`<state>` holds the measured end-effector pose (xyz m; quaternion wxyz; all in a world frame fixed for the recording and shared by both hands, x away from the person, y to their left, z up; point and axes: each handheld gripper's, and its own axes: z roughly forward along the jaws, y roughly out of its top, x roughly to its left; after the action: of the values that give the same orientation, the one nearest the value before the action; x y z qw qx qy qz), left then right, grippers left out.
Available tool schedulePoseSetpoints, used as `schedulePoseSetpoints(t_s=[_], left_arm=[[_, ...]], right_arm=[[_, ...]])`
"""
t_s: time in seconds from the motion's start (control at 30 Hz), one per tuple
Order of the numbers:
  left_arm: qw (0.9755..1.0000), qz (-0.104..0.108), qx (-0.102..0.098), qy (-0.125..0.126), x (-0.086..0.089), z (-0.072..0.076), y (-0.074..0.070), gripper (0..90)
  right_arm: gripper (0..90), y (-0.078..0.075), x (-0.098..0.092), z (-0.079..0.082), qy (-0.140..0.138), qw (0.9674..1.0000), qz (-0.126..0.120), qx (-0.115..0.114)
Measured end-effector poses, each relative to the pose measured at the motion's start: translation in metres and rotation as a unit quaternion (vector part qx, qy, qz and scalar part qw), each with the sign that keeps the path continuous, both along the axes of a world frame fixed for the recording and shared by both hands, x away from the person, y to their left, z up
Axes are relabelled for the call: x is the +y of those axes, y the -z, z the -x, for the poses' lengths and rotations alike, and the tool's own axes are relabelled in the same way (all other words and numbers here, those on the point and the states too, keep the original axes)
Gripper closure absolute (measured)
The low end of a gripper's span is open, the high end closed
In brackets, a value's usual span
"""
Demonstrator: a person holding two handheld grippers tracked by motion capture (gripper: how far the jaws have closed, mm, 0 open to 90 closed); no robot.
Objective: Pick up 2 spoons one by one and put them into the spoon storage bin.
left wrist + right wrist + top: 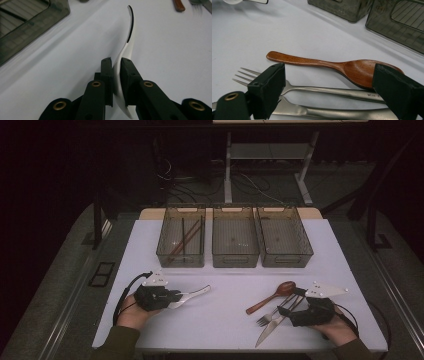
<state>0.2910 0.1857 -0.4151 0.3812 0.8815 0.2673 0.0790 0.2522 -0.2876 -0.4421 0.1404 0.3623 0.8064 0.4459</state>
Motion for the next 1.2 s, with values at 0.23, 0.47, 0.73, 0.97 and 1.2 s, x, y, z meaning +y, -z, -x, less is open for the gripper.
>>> schedulePoseSetpoints(t_s=[0.23, 0.47, 0.73, 0.97, 1.2], left_arm=[[0.9999, 0.008, -0.009, 0.009, -0.011, 0.002, -0.004, 80.8], [0.9995, 0.018, -0.021, 0.016, -0.019, -0.003, -0.011, 80.9], [0.9988, 0.03, -0.035, 0.019, -0.03, -0.016, -0.017, 80.9], [0.998, 0.036, -0.042, 0.031, -0.04, -0.024, -0.022, 80.9], [0.9965, 0.046, -0.059, 0.039, -0.049, -0.031, -0.032, 80.9]], right_arm=[[12.0, -0.001, 0.0, 0.0, 0.001, 1.0, 0.0, -0.001], [12.0, 0.0, 0.0, 0.0, 0.002, 1.0, 0.001, -0.002], [12.0, -0.001, -0.001, -0.001, 0.003, 1.0, -0.001, -0.002], [12.0, -0.001, -0.001, -0.001, 0.005, 1.0, -0.005, -0.002], [12.0, -0.001, 0.0, -0.001, 0.006, 1.0, -0.005, -0.003]])
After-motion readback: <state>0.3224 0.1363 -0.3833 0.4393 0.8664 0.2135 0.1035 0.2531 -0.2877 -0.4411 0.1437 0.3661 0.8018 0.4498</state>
